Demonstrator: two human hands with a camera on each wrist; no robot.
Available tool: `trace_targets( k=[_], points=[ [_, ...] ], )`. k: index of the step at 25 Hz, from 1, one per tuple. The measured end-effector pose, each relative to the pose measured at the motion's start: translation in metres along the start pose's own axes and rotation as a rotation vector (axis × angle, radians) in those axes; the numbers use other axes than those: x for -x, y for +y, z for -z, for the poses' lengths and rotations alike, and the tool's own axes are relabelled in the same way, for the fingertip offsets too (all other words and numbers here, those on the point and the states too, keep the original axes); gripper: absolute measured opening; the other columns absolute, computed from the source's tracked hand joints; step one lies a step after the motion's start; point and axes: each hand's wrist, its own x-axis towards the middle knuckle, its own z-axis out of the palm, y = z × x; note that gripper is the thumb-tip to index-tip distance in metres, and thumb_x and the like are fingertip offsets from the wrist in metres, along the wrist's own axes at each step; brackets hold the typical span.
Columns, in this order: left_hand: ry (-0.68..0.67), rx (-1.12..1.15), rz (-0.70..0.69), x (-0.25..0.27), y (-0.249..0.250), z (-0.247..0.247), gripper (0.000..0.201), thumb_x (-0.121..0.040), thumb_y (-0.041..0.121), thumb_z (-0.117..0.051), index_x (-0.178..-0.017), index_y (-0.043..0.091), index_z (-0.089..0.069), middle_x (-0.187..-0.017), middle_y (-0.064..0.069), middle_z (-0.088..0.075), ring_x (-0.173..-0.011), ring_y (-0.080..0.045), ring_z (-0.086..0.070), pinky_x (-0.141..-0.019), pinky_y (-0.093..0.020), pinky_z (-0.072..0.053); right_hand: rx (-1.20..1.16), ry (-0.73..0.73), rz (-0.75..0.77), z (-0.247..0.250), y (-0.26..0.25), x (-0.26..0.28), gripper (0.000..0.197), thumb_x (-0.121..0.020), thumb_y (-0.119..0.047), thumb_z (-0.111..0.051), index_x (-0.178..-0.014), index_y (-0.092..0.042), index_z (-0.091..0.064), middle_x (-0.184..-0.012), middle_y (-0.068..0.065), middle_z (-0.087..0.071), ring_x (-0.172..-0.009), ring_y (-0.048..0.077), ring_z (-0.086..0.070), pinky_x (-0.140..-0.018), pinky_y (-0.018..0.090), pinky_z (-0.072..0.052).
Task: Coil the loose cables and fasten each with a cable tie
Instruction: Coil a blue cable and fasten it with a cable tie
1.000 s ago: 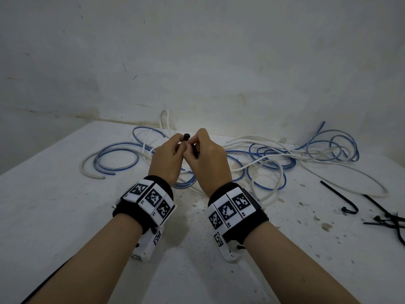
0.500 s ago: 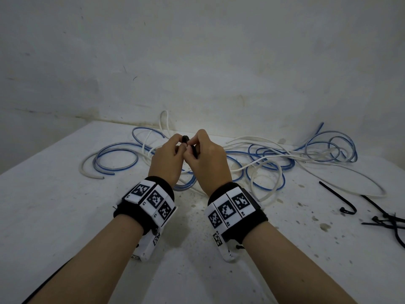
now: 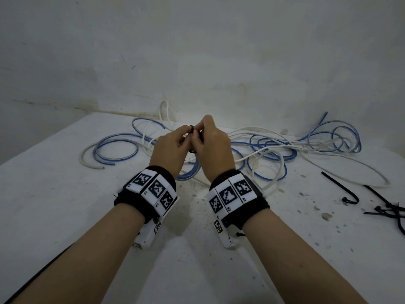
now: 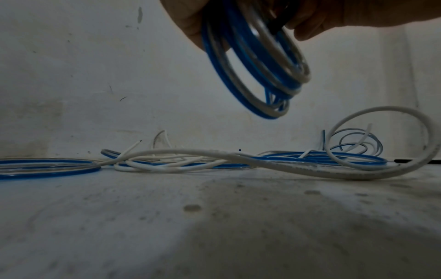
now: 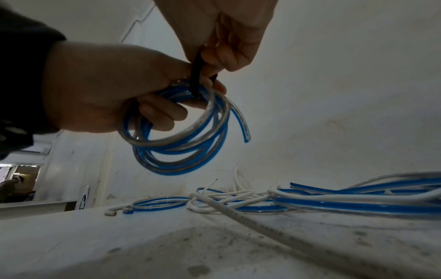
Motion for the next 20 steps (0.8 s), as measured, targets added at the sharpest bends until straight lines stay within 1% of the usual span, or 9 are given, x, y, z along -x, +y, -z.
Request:
trace_targets(
  k=[2, 5, 9, 12, 13, 15, 16, 18, 20],
  points=[
    [-0.014, -0.007, -0.014, 0.001, 0.000, 0.000, 0.025, -0.094, 0.029, -0.043, -0.102, 0.017, -0.063, -0.073, -0.007, -0.067, -0.066, -0.022, -0.060, -0.066, -0.037, -0.049, 0.009, -0.009, -0.002, 0.001, 0.002, -0.001, 0.010, -0.094, -0.010, -0.046, -0.095, 0.000, -0.048, -0.068, 0.007, -0.055, -0.061, 0.025, -0.054, -0.056, 0.031, -0.041],
    [0.019, -0.017, 0.015, -0.003, -0.001, 0.001, 0.023, -0.095, 0.025, -0.041, -0.100, 0.016, -0.061, -0.080, -0.012, -0.069, -0.075, -0.027, -0.064, -0.072, -0.041, -0.050, -0.019, 0.010, 0.009, -0.001, 0.003, -0.001, 0.008, -0.091, -0.010, -0.052, -0.092, -0.002, -0.048, -0.061, -0.003, -0.048, -0.052, 0.014, -0.045, -0.049, 0.018, -0.032],
    [-0.027, -0.038, 0.011, -0.002, -0.003, 0.007, 0.021, -0.093, 0.027, -0.039, -0.099, 0.020, -0.058, -0.081, -0.018, -0.069, -0.077, -0.031, -0.064, -0.072, -0.045, -0.050, -0.022, 0.049, 0.014, -0.003, 0.004, 0.000, 0.010, -0.090, -0.008, -0.055, -0.085, 0.001, -0.053, -0.072, 0.011, -0.062, -0.061, 0.018, -0.050, -0.058, 0.025, -0.040],
    [-0.053, -0.071, -0.054, 0.000, -0.001, 0.012, 0.018, -0.095, 0.027, -0.038, -0.095, 0.021, -0.055, -0.078, -0.019, -0.068, -0.054, -0.012, -0.056, -0.057, -0.030, -0.044, -0.027, 0.001, 0.023, 0.004, 0.004, -0.003, 0.015, -0.092, -0.015, -0.054, -0.087, -0.001, -0.051, -0.071, 0.006, -0.057, -0.061, 0.017, -0.048, -0.058, 0.030, -0.041],
    [-0.039, -0.063, -0.083, 0.001, 0.001, 0.014, 0.018, -0.095, 0.029, -0.038, -0.096, 0.025, -0.055, -0.077, -0.018, -0.068, -0.052, -0.011, -0.055, -0.056, -0.030, -0.045, -0.012, -0.018, 0.030, 0.007, 0.002, -0.003, 0.018, -0.093, -0.021, -0.054, -0.088, -0.004, -0.049, -0.073, 0.003, -0.055, -0.061, 0.017, -0.047, -0.057, 0.028, -0.039],
    [0.014, 0.041, -0.125, 0.004, 0.008, 0.021, 0.019, -0.095, 0.028, -0.039, -0.098, 0.032, -0.057, -0.074, -0.011, -0.068, -0.064, -0.020, -0.064, -0.063, -0.036, -0.053, 0.012, -0.018, 0.022, 0.013, -0.004, -0.009, 0.027, -0.092, -0.037, -0.051, -0.093, -0.010, -0.049, -0.082, 0.001, -0.056, -0.066, 0.015, -0.047, -0.060, 0.028, -0.038],
    [0.034, 0.116, -0.141, 0.006, 0.011, 0.024, 0.020, -0.096, 0.024, -0.040, -0.102, 0.031, -0.058, -0.069, -0.003, -0.067, -0.063, -0.015, -0.065, -0.063, -0.033, -0.054, -0.010, -0.030, -0.002, 0.016, -0.008, -0.014, 0.028, -0.092, -0.041, -0.049, -0.096, -0.013, -0.052, -0.089, 0.000, -0.056, -0.071, 0.014, -0.049, -0.065, 0.028, -0.040],
    [0.030, 0.207, -0.135, 0.009, 0.014, 0.032, 0.025, -0.097, 0.011, -0.040, -0.113, 0.016, -0.059, -0.059, 0.015, -0.057, -0.049, 0.007, -0.056, -0.052, -0.008, -0.042, -0.185, -0.130, -0.048, 0.017, -0.016, -0.025, 0.020, -0.092, -0.034, -0.052, -0.089, -0.016, -0.059, -0.093, 0.001, -0.054, -0.080, 0.013, -0.052, -0.075, 0.028, -0.043],
    [0.017, 0.220, -0.114, 0.012, 0.011, 0.040, 0.028, -0.097, 0.005, -0.039, -0.117, 0.009, -0.058, -0.058, 0.019, -0.049, -0.042, 0.011, -0.048, -0.044, -0.002, -0.032, -0.340, -0.216, -0.047, 0.016, -0.024, -0.035, 0.015, -0.089, -0.021, -0.059, -0.075, -0.015, -0.060, -0.083, -0.001, -0.054, -0.077, 0.010, -0.054, -0.076, 0.028, -0.044]
  ],
)
